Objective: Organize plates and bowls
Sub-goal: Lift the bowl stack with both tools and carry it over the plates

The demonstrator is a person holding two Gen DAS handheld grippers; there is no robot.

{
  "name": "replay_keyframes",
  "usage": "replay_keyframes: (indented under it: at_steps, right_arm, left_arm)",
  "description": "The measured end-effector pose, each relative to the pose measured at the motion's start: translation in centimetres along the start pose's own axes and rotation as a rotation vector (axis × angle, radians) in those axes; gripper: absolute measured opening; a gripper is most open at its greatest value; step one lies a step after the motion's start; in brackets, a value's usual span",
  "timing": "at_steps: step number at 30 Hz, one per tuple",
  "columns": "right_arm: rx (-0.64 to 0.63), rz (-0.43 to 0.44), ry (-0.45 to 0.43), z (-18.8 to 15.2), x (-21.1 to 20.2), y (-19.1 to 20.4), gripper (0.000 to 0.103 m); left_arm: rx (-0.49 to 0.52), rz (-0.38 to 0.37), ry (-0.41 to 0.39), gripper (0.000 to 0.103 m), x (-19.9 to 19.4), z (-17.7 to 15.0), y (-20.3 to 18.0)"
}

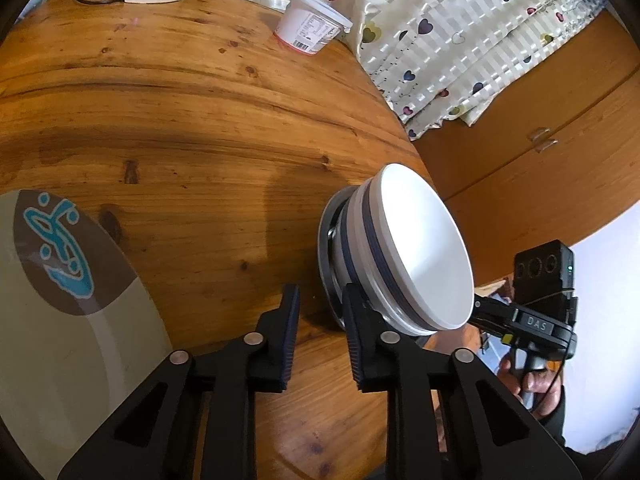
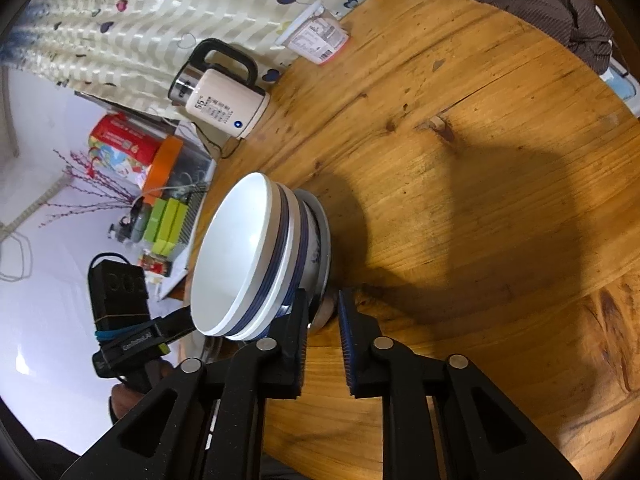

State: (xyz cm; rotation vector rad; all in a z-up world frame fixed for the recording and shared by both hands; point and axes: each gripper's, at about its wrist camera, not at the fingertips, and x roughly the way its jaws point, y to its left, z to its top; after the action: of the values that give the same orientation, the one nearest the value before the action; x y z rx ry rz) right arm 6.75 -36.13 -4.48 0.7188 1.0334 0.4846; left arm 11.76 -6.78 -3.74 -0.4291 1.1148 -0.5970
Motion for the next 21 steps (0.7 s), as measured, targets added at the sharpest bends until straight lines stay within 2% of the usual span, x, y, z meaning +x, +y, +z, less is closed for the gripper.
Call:
replay_keyframes:
  at_steps: [3, 14, 19, 21]
  right_arm:
    - [0.004, 0.032, 0.005, 0.2, 0.0, -0.2, 0.008]
    - [0.027, 0.083, 0.014, 0.6, 0.0, -0.8, 0.008]
    - [0.027, 0.092, 0.023, 0.8, 0.1, -1.0, 0.008]
    - [0.025, 0.092, 0.022, 0.8, 0.1, -1.0, 0.008]
  left_arm:
    - [-0.006, -0.028, 0.006, 0.017, 0.1, 0.1, 0.2]
    - [-0.051, -0.148, 0.048, 0.012, 0.7, 0.4, 1.3]
    - [-0.05, -0.165, 0.054, 0.012, 0.8, 0.7, 1.5]
    - [-0.047, -0.174, 0.053, 0.008, 0.8, 0.7, 1.4]
